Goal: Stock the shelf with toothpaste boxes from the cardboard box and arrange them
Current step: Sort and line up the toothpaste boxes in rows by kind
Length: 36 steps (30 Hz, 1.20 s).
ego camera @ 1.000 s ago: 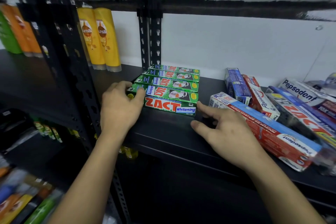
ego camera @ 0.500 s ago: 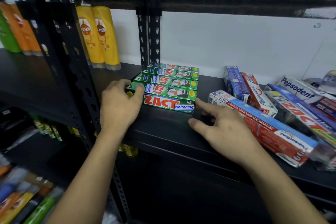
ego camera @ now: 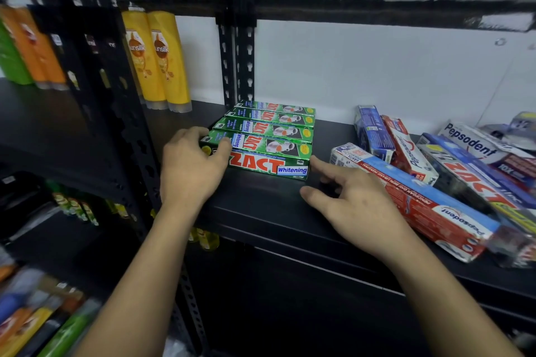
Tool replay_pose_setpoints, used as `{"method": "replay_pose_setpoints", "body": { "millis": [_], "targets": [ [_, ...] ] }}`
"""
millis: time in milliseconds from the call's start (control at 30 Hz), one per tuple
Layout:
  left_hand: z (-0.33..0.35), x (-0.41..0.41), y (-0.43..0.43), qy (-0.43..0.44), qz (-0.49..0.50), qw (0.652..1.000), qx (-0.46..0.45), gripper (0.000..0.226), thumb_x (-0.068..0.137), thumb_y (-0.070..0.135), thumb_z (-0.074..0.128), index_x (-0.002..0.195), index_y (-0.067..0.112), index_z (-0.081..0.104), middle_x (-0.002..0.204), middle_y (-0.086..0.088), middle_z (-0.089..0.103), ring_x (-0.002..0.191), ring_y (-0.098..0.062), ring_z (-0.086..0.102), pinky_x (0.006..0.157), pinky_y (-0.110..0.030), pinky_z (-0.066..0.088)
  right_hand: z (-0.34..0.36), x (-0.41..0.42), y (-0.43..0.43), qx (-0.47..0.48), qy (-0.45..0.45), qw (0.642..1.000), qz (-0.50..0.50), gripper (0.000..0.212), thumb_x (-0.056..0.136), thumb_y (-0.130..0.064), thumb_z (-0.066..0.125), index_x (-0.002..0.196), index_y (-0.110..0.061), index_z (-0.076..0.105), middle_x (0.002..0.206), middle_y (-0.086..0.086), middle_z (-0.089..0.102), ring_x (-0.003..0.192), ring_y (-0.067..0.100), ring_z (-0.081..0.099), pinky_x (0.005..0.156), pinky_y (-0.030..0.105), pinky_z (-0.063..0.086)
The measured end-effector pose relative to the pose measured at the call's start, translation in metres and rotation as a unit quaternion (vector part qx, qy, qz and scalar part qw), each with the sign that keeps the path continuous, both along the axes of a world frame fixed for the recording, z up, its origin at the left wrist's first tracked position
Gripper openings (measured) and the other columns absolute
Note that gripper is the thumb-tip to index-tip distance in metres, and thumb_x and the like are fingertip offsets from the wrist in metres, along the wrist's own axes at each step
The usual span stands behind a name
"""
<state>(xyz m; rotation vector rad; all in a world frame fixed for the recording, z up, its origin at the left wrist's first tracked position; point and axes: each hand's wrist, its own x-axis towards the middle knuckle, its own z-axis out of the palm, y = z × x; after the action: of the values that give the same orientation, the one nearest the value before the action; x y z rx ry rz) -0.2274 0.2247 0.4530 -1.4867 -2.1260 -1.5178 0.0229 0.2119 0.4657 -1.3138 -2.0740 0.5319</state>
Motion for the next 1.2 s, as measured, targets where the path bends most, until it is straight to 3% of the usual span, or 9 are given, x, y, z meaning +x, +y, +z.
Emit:
{"method": "replay_pose_setpoints", "body": {
  "millis": [200, 333, 467, 667, 833, 967, 1033, 1100, 1200],
  "targets": [
    [0.001, 0.0, -0.002, -0.001, -0.002, 1.0, -0.006, 0.045, 0.088, 0.044, 0.063, 0.117, 0.01, 0.067, 0.113, -0.007, 0.065, 0.101, -0.023, 0.06, 0.086, -0.033, 0.048, 0.001, -0.001, -0.005, 0.013, 0.007, 1.0, -0.012, 0.053, 0.089, -0.043, 0.063, 0.14, -0.041, 0.05, 0.118, -0.007, 0.065, 0.101, 0.0, 0.055, 0.083, 0.015, 0.038],
    [0.001, 0.0, -0.005, 0.014, -0.021, 1.0, 0.002, 0.047, 0.089, 0.042, 0.061, 0.122, 0.009, 0.065, 0.121, -0.007, 0.064, 0.11, -0.022, 0.059, 0.094, -0.035, 0.048, 0.005, 0.004, -0.026, 0.068, 0.034, 0.997, -0.015, 0.044, 0.089, -0.033, 0.065, 0.132, -0.037, 0.06, 0.101, -0.015, 0.068, 0.088, -0.005, 0.058, 0.073, 0.001, 0.041],
    [0.003, 0.003, -0.011, 0.051, -0.033, 0.998, 0.014, 0.045, 0.089, 0.041, 0.06, 0.123, 0.013, 0.064, 0.125, -0.005, 0.064, 0.117, -0.024, 0.053, 0.098, -0.038, 0.046, 0.021, 0.027, -0.052, 0.126, 0.03, 0.991, -0.025, 0.04, 0.087, -0.03, 0.067, 0.126, -0.033, 0.065, 0.113, -0.015, 0.07, 0.095, -0.012, 0.049, 0.082, -0.004, 0.032],
    [0.007, 0.072, -0.037, 0.157, -0.116, 0.978, 0.069, 0.04, 0.088, 0.035, 0.06, 0.121, 0.014, 0.066, 0.123, 0.0, 0.066, 0.118, -0.02, 0.052, 0.101, -0.039, 0.041, 0.067, 0.081, -0.058, 0.195, 0.011, 0.978, -0.073, 0.024, 0.088, -0.025, 0.065, 0.109, -0.027, 0.075, 0.118, -0.017, 0.069, 0.107, -0.002, 0.059, 0.098, 0.014, 0.039],
    [0.016, 0.149, -0.04, 0.184, -0.252, 0.95, 0.019, 0.047, 0.09, 0.046, 0.055, 0.129, 0.021, 0.062, 0.134, 0.007, 0.06, 0.126, -0.012, 0.048, 0.109, -0.035, 0.037, 0.063, 0.133, -0.031, 0.087, -0.167, 0.975, -0.116, 0.027, 0.093, -0.029, 0.055, 0.114, -0.032, 0.07, 0.116, 0.005, 0.071, 0.107, 0.028, 0.062, 0.089, 0.033, 0.047],
    [0.015, 0.197, -0.036, 0.087, -0.308, 0.946, -0.058, 0.052, 0.094, 0.055, 0.051, 0.138, 0.029, 0.055, 0.149, 0.009, 0.046, 0.138, -0.011, 0.032, 0.114, -0.027, 0.024, 0.048, 0.16, -0.03, 0.037, -0.148, 0.984, -0.088, 0.029, 0.096, -0.024, 0.055, 0.121, -0.032, 0.068, 0.129, -0.013, 0.064, 0.124, 0.011, 0.055, 0.099, 0.018, 0.036],
    [0.01, 0.208, -0.033, 0.083, -0.297, 0.947, -0.094, 0.057, 0.093, 0.063, 0.045, 0.14, 0.032, 0.054, 0.154, 0.008, 0.038, 0.141, -0.012, 0.022, 0.116, -0.03, 0.022, 0.045, 0.169, -0.029, 0.038, -0.132, 0.986, -0.097, 0.032, 0.096, -0.025, 0.056, 0.126, -0.032, 0.066, 0.134, -0.016, 0.059, 0.123, 0.007, 0.055, 0.105, 0.02, 0.034],
    [0.007, 0.211, -0.03, 0.103, -0.285, 0.946, -0.112, 0.057, 0.092, 0.067, 0.043, 0.136, 0.034, 0.056, 0.156, 0.009, 0.033, 0.142, -0.012, 0.016, 0.117, -0.035, 0.024, 0.045, 0.176, -0.026, 0.038, -0.146, 0.982, -0.118, 0.033, 0.096, -0.024, 0.055, 0.126, -0.033, 0.066, 0.132, -0.015, 0.06, 0.106, 0.013, 0.06, 0.098, 0.023, 0.039],
    [0.009, 0.205, -0.026, 0.089, -0.291, 0.945, -0.12, 0.05, 0.089, 0.065, 0.05, 0.13, 0.038, 0.058, 0.156, 0.008, 0.033, 0.142, -0.01, 0.013, 0.117, -0.033, 0.023, 0.052, 0.179, -0.023, 0.025, -0.162, 0.978, -0.131, 0.027, 0.092, -0.029, 0.057, 0.115, -0.038, 0.07, 0.118, -0.009, 0.07, 0.108, 0.019, 0.062, 0.082, 0.023, 0.042]
  ]
}}
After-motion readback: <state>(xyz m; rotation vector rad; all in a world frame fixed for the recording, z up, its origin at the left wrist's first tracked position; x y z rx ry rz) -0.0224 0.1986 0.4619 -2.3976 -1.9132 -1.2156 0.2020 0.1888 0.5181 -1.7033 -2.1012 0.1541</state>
